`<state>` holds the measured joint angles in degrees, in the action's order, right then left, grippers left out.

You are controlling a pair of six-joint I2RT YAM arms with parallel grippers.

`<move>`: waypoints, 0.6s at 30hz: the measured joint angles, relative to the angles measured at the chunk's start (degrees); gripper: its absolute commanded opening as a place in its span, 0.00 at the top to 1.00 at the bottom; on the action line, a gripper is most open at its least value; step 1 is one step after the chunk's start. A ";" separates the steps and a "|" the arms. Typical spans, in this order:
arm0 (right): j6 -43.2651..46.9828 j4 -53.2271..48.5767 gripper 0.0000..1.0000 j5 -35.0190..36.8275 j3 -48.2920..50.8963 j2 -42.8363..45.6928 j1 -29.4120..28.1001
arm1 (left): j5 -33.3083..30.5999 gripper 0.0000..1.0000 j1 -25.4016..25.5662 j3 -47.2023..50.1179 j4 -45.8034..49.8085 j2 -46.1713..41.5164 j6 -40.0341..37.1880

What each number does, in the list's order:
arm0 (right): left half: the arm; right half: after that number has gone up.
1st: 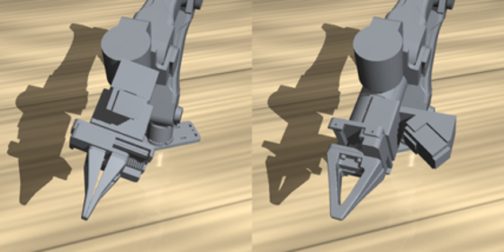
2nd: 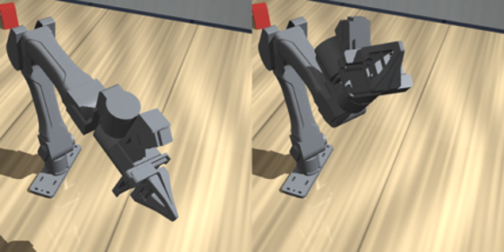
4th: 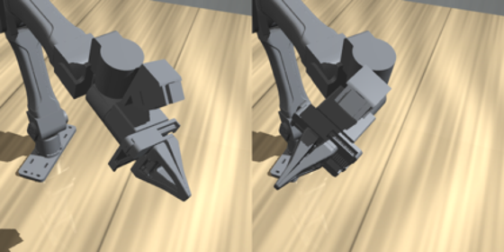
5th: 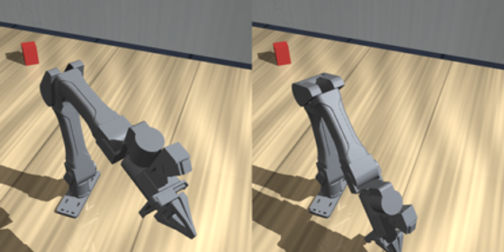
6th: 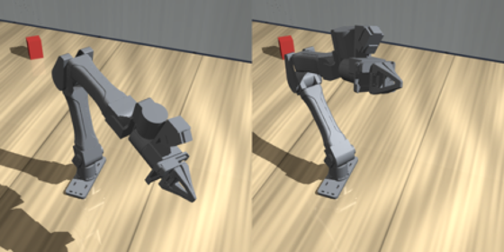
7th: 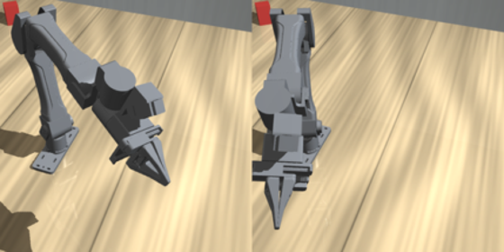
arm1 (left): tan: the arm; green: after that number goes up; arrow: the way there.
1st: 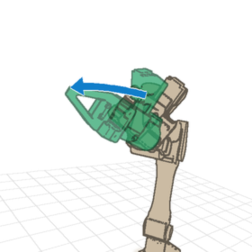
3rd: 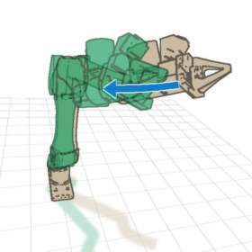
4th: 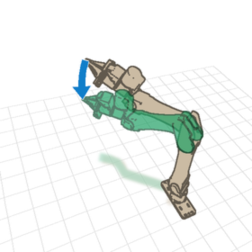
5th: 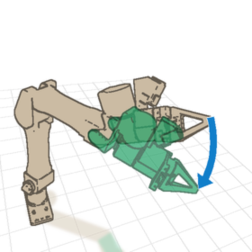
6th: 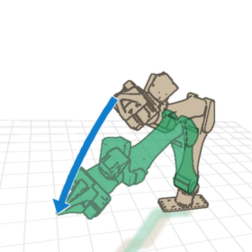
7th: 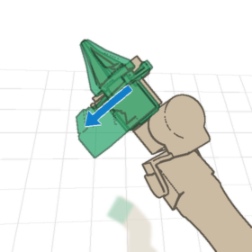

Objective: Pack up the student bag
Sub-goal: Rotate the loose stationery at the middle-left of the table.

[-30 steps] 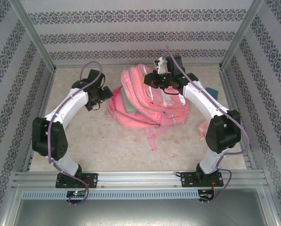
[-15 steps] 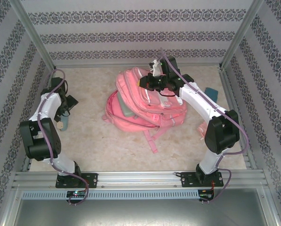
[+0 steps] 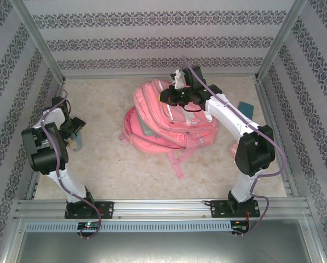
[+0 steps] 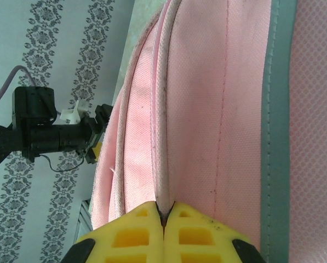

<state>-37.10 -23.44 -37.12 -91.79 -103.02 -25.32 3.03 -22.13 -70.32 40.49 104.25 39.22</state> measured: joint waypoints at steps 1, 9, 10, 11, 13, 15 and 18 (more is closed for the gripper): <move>0.00 0.00 1.00 0.00 0.00 -0.02 -0.07 | 1.01 0.02 0.07 0.13 -0.59 0.20 0.02; -0.02 0.04 1.00 -0.02 0.00 -0.39 -0.07 | 3.89 0.12 3.37 0.66 -2.54 0.44 -0.22; 0.00 0.04 1.00 -0.02 0.00 -0.42 -0.07 | 4.00 0.12 3.78 0.57 -2.54 0.83 -0.48; -0.02 0.07 1.00 -0.02 0.00 -0.42 -0.07 | 4.07 0.11 4.15 0.55 -2.67 1.29 -0.72; -0.02 0.07 1.00 -0.02 0.00 -0.42 -0.07 | 4.04 0.11 4.81 0.55 -2.64 2.16 -1.05; -0.02 0.09 1.00 -0.02 0.00 -0.42 -0.09 | 3.85 0.12 5.64 0.55 -2.67 2.60 -1.36; -0.02 0.11 1.00 -0.02 0.00 -0.42 -0.09 | 3.72 0.14 7.85 0.55 -2.69 2.89 -1.57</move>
<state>-37.12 -23.33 -37.15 -91.79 -103.44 -25.41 6.74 -14.28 -69.78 37.80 107.13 37.65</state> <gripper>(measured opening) 0.041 0.874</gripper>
